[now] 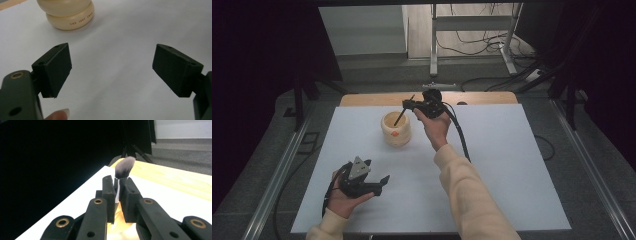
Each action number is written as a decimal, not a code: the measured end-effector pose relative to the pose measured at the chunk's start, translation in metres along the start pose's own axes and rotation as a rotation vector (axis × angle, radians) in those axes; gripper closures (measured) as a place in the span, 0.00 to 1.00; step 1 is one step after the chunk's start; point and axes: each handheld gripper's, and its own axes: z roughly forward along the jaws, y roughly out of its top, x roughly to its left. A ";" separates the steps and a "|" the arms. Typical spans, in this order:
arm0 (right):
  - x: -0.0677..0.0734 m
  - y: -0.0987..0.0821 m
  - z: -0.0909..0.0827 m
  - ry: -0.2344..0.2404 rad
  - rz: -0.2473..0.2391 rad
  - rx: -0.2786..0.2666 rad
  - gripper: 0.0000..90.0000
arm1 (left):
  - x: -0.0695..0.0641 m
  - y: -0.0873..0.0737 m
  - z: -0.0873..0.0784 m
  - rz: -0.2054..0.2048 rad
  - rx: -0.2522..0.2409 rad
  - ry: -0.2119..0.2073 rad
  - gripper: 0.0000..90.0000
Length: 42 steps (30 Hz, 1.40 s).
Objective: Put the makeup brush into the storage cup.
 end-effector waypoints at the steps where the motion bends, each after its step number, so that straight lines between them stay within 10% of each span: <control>1: 0.000 -0.001 0.002 0.003 -0.001 0.006 0.91 | 0.000 0.000 0.000 0.000 -0.001 0.002 0.17; 4: -0.001 -0.003 0.005 0.031 -0.004 0.025 0.78 | 0.001 0.000 -0.001 0.000 0.002 0.007 0.17; 6: -0.001 -0.004 0.009 0.055 -0.004 0.036 0.45 | 0.001 0.000 0.000 0.000 -0.001 0.006 0.17; 10: 0.003 -0.005 0.009 -0.015 -0.047 0.044 0.20 | 0.001 0.000 0.000 0.005 0.003 0.006 0.17; 42: 0.003 -0.007 -0.023 -0.059 -0.086 0.041 0.10 | 0.002 0.000 -0.002 0.002 -0.003 0.008 0.17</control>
